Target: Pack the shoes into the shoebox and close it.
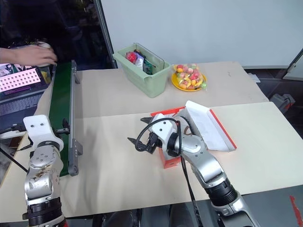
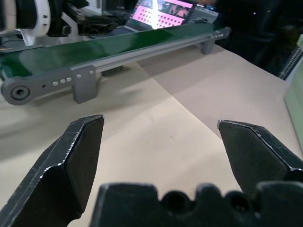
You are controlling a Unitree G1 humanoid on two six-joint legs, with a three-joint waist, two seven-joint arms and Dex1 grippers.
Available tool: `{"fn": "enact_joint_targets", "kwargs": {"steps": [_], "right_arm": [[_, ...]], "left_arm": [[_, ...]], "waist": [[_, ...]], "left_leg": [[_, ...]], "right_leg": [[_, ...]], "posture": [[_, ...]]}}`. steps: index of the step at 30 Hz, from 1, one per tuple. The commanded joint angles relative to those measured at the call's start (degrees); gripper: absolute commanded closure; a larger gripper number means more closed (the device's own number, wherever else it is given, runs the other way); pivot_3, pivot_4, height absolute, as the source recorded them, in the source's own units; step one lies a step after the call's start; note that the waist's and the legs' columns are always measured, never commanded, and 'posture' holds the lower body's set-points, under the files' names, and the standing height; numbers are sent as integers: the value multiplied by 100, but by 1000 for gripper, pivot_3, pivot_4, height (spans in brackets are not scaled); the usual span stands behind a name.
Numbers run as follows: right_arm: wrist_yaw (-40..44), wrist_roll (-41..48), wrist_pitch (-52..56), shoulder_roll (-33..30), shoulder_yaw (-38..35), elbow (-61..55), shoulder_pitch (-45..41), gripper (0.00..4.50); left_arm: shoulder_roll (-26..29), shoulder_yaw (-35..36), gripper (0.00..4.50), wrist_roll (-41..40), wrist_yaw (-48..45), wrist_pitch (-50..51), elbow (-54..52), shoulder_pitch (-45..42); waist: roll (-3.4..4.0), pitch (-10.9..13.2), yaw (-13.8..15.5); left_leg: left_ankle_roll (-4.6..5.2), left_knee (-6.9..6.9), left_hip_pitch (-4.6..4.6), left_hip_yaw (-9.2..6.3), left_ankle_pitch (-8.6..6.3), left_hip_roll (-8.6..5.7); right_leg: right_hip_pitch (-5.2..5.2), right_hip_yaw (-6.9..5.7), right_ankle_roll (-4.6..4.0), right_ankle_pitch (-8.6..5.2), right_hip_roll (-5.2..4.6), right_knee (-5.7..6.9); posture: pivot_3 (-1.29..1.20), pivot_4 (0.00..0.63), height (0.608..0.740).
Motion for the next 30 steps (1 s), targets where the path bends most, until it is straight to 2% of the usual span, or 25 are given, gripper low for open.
{"fn": "enact_joint_targets", "kwargs": {"steps": [1, 5, 9, 30], "right_arm": [[101, -14, -263, 45, -169, -89, -7, 0], [346, 296, -52, 4, -327, -126, 4, 0], [478, 240, -9, -96, -373, -74, 54, 0], [533, 276, 238, 6, -421, -177, 133, 0]], "left_arm": [[30, 165, 107, -61, 92, 84, -56, -111], [32, 179, 107, -139, 49, 241, 9, -176], [70, 100, 107, -142, 38, 273, 41, -210], [103, 60, 107, -206, 34, 347, 70, -263]], "waist": [[0, 0, 1], [0, 0, 5], [0, 0, 2], [-1, 0, 3]], "left_leg": [[0, 0, 0, 0, 0, 0], [-1, 0, 0, -1, -1, 0], [-1, 0, 0, -1, -1, 0], [-4, 0, 0, -2, -5, 0]], "right_leg": [[0, 0, 0, 0, 0, 0], [0, 0, 0, 0, 0, 0], [1, 0, 0, 0, 0, -1], [1, 0, 1, -1, 0, -3]], "posture": [[0, 150, 740], [0, 150, 740], [0, 150, 740], [0, 150, 740]]}}
